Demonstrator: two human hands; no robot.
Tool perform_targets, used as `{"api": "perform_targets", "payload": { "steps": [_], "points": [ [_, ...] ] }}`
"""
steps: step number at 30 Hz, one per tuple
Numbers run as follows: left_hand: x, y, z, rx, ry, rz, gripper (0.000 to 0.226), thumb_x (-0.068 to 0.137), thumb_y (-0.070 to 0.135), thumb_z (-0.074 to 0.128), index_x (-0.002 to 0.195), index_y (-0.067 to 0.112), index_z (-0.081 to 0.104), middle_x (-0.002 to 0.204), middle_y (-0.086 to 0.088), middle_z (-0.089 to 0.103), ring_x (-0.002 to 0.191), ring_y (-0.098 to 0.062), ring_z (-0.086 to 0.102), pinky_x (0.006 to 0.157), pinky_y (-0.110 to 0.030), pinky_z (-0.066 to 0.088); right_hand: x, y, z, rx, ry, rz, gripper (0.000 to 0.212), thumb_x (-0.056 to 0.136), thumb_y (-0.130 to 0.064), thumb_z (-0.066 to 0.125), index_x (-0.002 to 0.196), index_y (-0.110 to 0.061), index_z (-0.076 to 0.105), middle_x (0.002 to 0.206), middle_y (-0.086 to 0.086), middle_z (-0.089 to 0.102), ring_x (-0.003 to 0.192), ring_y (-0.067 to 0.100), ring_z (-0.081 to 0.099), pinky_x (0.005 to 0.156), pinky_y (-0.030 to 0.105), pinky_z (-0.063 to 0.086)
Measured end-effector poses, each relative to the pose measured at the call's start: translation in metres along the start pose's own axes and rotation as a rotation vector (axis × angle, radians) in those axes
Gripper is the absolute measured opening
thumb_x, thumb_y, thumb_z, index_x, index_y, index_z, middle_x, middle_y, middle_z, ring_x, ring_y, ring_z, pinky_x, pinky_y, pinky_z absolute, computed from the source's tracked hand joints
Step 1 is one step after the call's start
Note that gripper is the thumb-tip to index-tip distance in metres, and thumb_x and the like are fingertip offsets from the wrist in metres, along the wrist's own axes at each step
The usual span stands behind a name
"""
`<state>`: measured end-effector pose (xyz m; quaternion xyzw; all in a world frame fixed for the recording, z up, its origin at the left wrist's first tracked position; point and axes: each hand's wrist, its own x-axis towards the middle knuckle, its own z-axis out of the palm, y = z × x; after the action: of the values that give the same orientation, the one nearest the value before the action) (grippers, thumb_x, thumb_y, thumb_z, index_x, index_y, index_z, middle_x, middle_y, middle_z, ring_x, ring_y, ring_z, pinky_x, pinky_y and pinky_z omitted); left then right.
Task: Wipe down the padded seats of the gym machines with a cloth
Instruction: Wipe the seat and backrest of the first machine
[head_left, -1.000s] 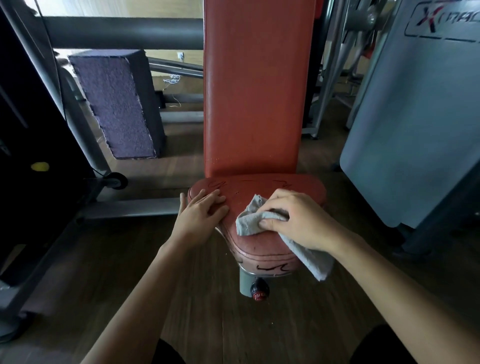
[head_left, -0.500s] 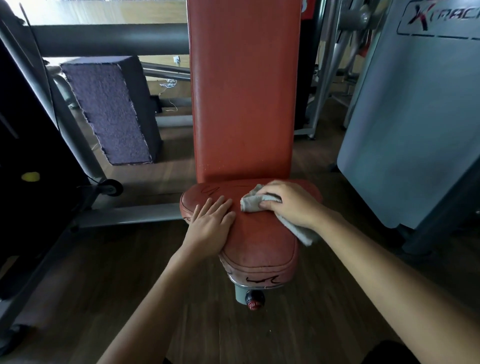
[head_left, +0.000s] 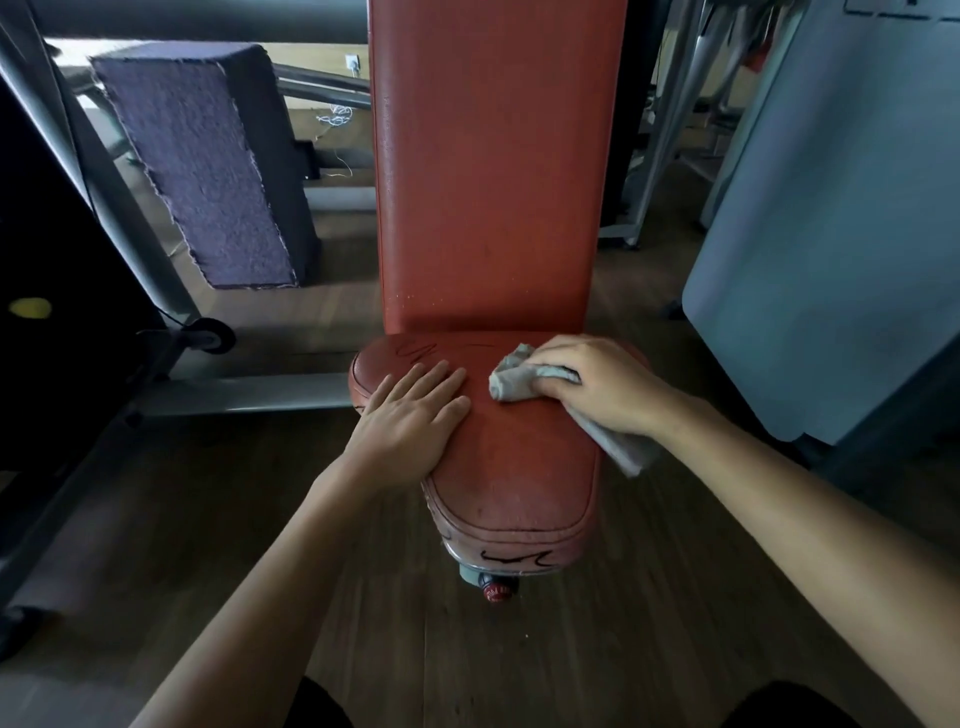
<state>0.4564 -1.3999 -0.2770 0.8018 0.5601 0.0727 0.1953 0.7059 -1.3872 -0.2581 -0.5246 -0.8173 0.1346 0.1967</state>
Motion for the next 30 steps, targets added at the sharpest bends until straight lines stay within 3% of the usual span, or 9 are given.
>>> {"api": "perform_targets", "payload": {
  "steps": [5,12,18,26,30],
  "points": [
    [0.002,-0.002,0.002,-0.013,0.03,0.008,0.051,0.108,0.047,0.02,0.158,0.04,0.018,0.168,0.015,0.007,0.155,-0.007,-0.003,0.124,-0.033,-0.007,0.051,0.031,0.0,-0.063,0.008,0.157,0.023,0.097,-0.024,0.065,0.119,-0.023,0.073,0.119,-0.001,0.067,0.109,0.019,0.062,0.097,0.04,0.049],
    [0.005,-0.002,0.008,-0.054,0.069,-0.002,0.05,0.108,0.045,0.022,0.158,0.038,0.021,0.167,0.016,0.011,0.154,-0.005,-0.001,0.123,-0.031,-0.008,0.037,0.012,0.02,0.006,-0.007,-0.009,0.025,0.097,-0.024,0.065,0.12,-0.022,0.072,0.124,-0.005,0.064,0.116,0.013,0.056,0.101,0.033,0.042],
    [0.006,-0.009,0.013,-0.142,0.14,0.018,0.052,0.107,0.051,0.025,0.155,0.033,0.034,0.164,0.014,0.024,0.154,-0.005,0.008,0.123,-0.031,-0.004,0.095,0.004,0.034,-0.062,-0.033,0.091,0.025,0.1,-0.031,0.058,0.121,-0.026,0.07,0.118,0.0,0.059,0.111,0.024,0.057,0.098,0.044,0.046],
    [0.009,-0.013,0.014,-0.165,0.167,0.039,0.066,0.092,0.058,0.019,0.15,0.033,0.039,0.162,0.015,0.029,0.151,-0.003,0.014,0.125,-0.034,0.001,0.034,0.025,0.011,0.018,-0.038,-0.015,0.023,0.098,-0.022,0.063,0.118,-0.02,0.074,0.117,-0.007,0.06,0.111,0.007,0.052,0.097,0.025,0.037],
    [0.008,-0.01,0.013,-0.145,0.162,0.019,0.051,0.105,0.05,0.028,0.152,0.031,0.038,0.163,0.014,0.027,0.152,-0.005,0.013,0.124,-0.032,-0.002,0.064,0.027,0.012,-0.066,-0.041,0.088,0.02,0.1,-0.027,0.059,0.113,-0.019,0.072,0.119,-0.004,0.06,0.111,0.017,0.057,0.096,0.035,0.043]
  ]
}}
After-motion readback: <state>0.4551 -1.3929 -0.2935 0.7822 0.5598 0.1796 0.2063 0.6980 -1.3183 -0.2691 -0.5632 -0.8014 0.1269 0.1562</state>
